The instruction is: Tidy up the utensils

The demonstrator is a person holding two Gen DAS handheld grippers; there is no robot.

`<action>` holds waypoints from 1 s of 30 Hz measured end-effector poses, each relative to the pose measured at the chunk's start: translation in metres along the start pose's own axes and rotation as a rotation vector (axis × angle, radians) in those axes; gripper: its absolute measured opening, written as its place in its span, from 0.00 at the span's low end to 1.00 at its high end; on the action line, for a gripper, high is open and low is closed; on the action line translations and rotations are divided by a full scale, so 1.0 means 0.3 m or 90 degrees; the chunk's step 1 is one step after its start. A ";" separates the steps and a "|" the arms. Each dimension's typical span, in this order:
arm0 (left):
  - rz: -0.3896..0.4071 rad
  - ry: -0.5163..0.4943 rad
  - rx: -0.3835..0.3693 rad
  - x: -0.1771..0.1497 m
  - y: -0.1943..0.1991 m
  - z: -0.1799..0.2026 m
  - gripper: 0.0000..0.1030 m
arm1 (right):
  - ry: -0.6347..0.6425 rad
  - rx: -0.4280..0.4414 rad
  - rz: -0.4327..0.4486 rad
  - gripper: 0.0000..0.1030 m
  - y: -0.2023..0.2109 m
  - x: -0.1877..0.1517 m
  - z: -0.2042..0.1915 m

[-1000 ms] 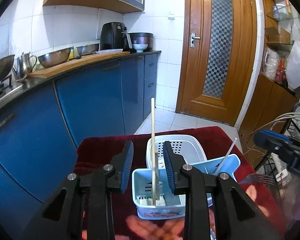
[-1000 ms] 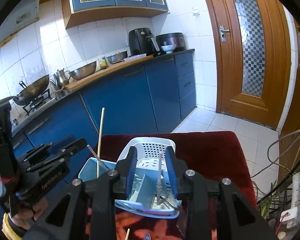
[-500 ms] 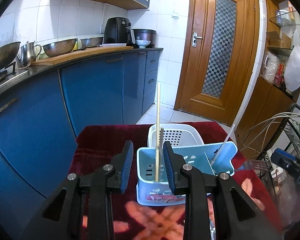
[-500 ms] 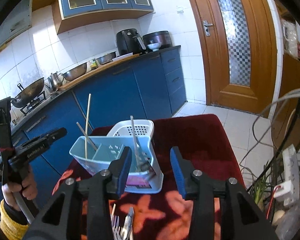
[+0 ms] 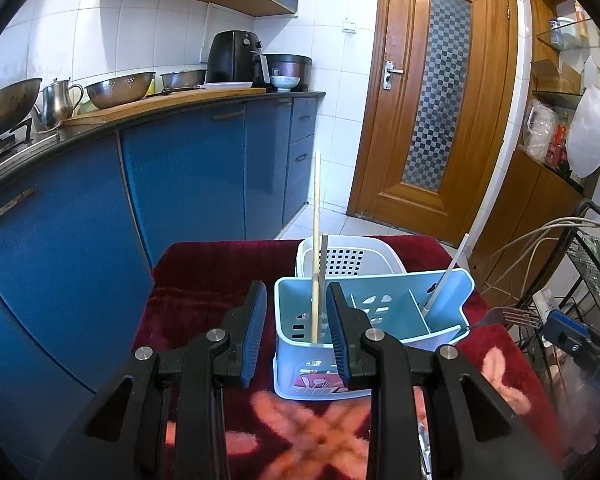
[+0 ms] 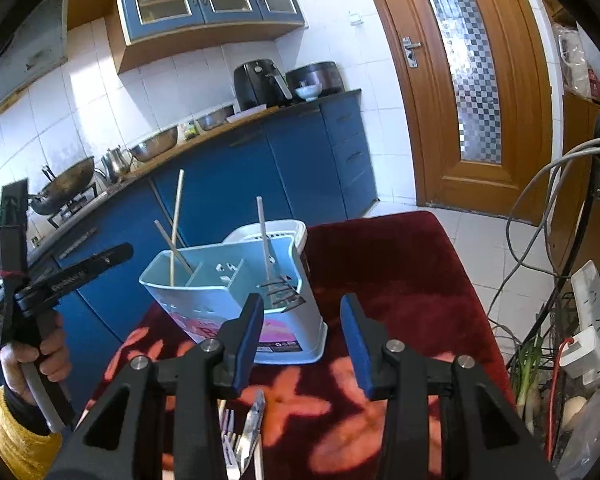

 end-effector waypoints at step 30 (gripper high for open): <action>0.005 -0.022 -0.001 0.197 -0.187 -0.012 0.30 | 0.069 -0.024 0.052 0.09 -0.144 0.155 -0.107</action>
Point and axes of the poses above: each gripper's, at about its wrist camera, not at the fingertips, and y roughly against the way its jaws point, z to its right, x to its top, the point moved 4 cm from there along -y, roughly the way its jaws point, and after that the axes turned 12 degrees about -x, right-handed, at the moved point
